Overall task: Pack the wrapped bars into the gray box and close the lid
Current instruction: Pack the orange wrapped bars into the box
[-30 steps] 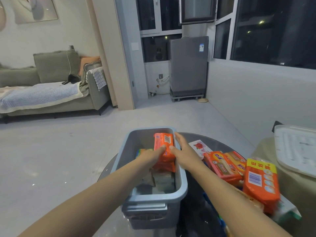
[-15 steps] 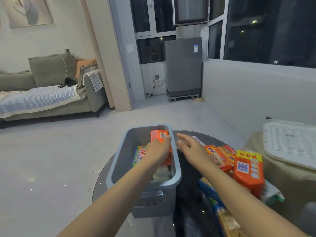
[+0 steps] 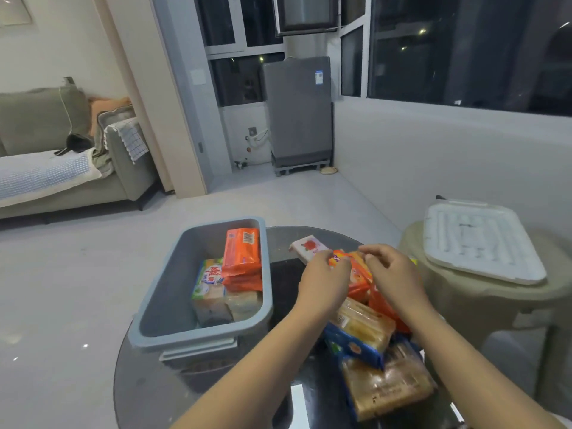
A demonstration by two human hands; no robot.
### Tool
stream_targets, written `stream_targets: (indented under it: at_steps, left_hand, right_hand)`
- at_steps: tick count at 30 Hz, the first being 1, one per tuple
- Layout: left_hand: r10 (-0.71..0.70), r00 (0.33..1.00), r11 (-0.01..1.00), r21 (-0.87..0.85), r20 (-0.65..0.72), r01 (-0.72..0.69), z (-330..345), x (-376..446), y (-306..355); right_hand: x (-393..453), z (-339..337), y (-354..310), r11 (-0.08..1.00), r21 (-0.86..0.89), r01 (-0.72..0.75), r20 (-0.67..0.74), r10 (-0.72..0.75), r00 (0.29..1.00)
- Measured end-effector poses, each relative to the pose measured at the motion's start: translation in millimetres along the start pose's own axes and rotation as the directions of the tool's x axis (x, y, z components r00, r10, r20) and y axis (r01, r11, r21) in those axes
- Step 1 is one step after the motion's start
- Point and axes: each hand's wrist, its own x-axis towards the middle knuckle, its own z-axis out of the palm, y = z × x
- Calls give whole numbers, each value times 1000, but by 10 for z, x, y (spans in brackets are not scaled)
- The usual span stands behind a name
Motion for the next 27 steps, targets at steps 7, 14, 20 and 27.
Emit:
stream_targets:
  at_steps: [7,14,20,27]
  left_hand:
    - [-70,995,984,169,73,57,419,86,-238]
    - [-28,998,951,308,50,11,572,195,-319]
    - [-47,999,986,158,-24,50,598,254,-350]
    - [-62,994,986,-159,-87,47,647,206,-309]
  right_hand:
    - [179,-287,274,968,-236,-90,-93,69,993]
    - [422,-320,497,927,-133,-351,55,360,931]
    - [418,-367,537,919,52,-391,73,387,919]
    - [409,-466,447,928,217,-302,31,303,952]
